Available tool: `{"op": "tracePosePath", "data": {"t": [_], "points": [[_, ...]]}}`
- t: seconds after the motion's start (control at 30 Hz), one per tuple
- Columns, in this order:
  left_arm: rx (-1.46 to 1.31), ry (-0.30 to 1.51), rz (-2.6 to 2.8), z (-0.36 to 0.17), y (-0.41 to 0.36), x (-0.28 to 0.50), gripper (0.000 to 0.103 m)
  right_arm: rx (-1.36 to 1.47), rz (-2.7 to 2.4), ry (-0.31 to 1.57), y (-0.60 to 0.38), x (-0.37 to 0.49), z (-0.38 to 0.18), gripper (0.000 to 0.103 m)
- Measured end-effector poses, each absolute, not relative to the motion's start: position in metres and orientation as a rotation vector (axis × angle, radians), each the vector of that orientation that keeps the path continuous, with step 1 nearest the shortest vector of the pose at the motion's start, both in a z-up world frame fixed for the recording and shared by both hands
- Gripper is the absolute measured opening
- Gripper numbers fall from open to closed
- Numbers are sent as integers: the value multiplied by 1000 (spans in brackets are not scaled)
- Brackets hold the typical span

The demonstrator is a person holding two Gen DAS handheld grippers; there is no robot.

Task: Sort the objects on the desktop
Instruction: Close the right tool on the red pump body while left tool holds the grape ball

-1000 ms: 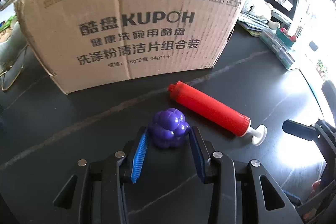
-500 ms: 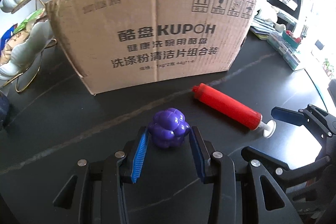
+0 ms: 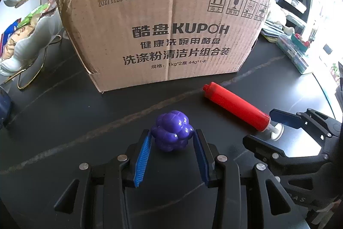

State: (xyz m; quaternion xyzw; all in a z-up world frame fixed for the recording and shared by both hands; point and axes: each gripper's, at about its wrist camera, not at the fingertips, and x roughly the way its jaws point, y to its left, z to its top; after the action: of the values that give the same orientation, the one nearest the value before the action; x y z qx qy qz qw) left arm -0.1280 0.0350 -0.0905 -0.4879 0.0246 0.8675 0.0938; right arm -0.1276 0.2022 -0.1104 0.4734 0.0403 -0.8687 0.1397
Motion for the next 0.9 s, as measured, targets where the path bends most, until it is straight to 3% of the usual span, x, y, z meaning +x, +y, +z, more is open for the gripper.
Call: {"op": "tracePosePath", "data": {"t": [0.3, 0.83, 0.9], "points": [[-1463, 61, 2567, -96, 38, -132, 37, 1386, -2520, 123, 203, -131, -114, 54], [-1474, 60, 2567, -98, 40, -133, 37, 1380, -2525, 135, 200, -131, -112, 23], [-1475, 58, 2564, -98, 41, -133, 37, 1379, -2525, 143, 199, -130, -112, 23]]}}
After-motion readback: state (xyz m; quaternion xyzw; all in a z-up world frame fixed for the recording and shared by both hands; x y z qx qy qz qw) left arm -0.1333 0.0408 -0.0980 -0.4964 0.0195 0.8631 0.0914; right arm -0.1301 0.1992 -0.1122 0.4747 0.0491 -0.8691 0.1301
